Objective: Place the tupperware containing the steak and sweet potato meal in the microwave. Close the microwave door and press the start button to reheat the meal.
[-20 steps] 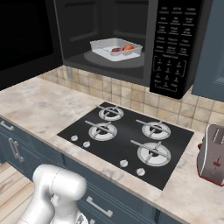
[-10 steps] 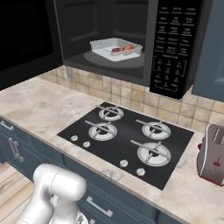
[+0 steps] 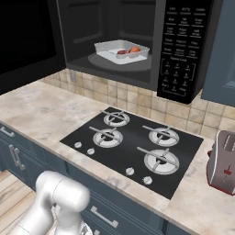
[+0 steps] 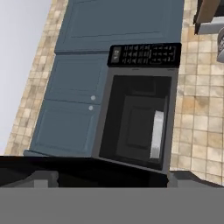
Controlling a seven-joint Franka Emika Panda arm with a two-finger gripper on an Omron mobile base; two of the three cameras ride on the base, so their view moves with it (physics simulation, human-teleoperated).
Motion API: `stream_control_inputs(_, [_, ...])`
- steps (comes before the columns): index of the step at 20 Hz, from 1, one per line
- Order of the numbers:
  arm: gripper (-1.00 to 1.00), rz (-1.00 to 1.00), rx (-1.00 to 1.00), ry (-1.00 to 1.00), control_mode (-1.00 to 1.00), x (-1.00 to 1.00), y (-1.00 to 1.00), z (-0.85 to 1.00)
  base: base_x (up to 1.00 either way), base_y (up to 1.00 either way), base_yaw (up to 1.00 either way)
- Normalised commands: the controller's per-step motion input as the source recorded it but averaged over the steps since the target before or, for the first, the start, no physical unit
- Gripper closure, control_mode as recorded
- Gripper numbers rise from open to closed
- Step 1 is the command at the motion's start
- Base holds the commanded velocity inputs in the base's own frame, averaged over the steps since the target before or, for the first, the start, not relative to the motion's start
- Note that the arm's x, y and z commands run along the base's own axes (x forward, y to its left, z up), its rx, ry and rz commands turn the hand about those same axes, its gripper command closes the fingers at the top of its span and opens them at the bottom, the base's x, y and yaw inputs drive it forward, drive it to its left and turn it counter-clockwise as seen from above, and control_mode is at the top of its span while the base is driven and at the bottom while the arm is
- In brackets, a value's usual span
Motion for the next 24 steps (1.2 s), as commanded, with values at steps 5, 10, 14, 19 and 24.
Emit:
stream_control_inputs(5, [-1.00, -0.13, 0.00, 0.00, -1.00, 0.51, 0.58, -0.01, 0.00, 0.00, 0.00])
stream_control_inputs(10, [-1.00, -0.13, 0.00, 0.00, -1.00, 0.58, 0.61, -0.10, 0.00, 0.00, 0.00])
stream_control_inputs(14, [-1.00, -0.13, 0.00, 0.00, -1.00, 0.58, 0.63, -0.17, 0.00, 0.00, 0.00])
stream_control_inputs(19, [-1.00, -0.12, 0.00, 0.00, -1.00, 0.57, 0.64, -0.30, 0.00, 0.00, 0.00])
stream_control_inputs(24, [-1.00, -0.13, 0.00, 0.00, -1.00, 0.58, 0.40, -0.20, 0.00, 0.00, 0.00])
